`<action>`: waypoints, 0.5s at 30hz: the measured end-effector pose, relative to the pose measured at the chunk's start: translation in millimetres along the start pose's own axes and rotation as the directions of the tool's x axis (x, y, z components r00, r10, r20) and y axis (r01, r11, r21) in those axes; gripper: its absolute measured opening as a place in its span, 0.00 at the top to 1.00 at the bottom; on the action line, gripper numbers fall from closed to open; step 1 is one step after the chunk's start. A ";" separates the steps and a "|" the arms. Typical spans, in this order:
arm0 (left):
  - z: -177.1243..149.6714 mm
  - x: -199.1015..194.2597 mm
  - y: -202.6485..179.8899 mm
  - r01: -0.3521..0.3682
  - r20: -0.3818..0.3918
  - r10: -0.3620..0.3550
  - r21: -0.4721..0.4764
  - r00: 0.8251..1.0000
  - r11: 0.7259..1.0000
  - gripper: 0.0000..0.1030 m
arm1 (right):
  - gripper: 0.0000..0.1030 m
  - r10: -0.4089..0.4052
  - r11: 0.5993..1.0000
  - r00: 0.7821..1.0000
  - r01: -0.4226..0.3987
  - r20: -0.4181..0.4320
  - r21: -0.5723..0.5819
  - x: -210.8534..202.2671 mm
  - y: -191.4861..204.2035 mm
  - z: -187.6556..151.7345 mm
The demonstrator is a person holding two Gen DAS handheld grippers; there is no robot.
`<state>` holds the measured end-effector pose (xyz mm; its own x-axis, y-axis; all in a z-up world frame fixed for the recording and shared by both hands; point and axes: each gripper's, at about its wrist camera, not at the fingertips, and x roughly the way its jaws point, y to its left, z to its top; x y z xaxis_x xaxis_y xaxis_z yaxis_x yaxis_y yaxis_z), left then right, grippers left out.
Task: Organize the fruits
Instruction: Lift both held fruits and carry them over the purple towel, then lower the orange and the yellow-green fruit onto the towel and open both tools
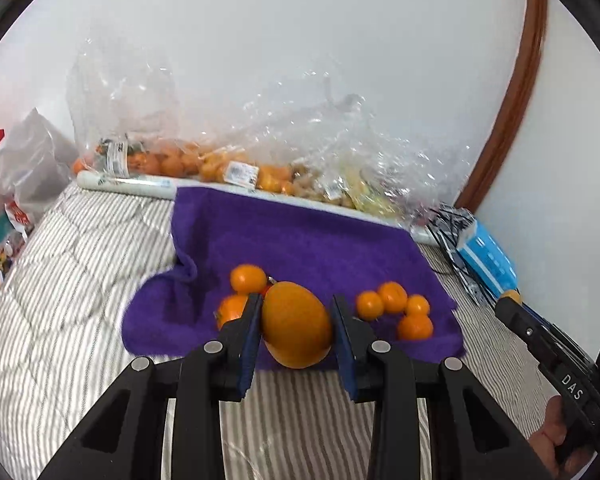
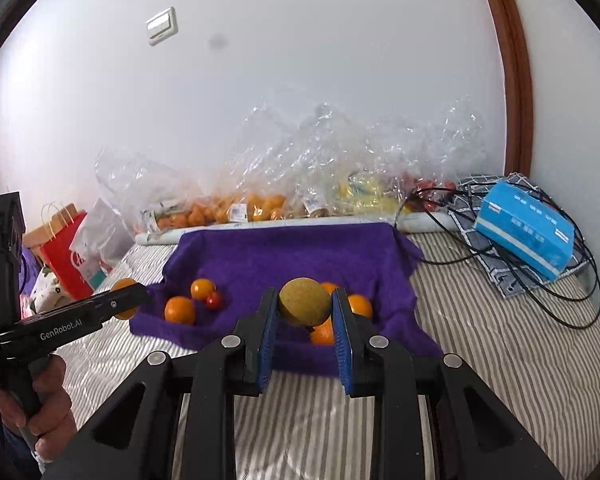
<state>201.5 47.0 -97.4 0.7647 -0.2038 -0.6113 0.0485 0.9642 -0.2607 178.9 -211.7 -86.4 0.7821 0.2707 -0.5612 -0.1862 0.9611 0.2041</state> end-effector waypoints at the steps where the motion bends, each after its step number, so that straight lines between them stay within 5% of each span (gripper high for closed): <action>1: 3.6 3.3 0.9 -0.003 0.003 0.003 0.000 1.000 1.000 0.69 | 0.74 0.002 1.000 1.000 -0.002 0.000 0.002 3.2 0.1 3.1; 15: 37.7 44.9 14.5 -0.041 0.004 0.041 0.000 0.999 0.999 0.69 | 0.74 0.035 0.999 0.999 -0.035 -0.011 0.018 55.0 1.9 32.3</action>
<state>260.7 58.2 -100.4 0.7688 -0.1636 -0.6182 0.0173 0.9717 -0.2355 240.8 -196.8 -90.9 0.7687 0.3050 -0.5623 -0.2026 0.9498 0.2383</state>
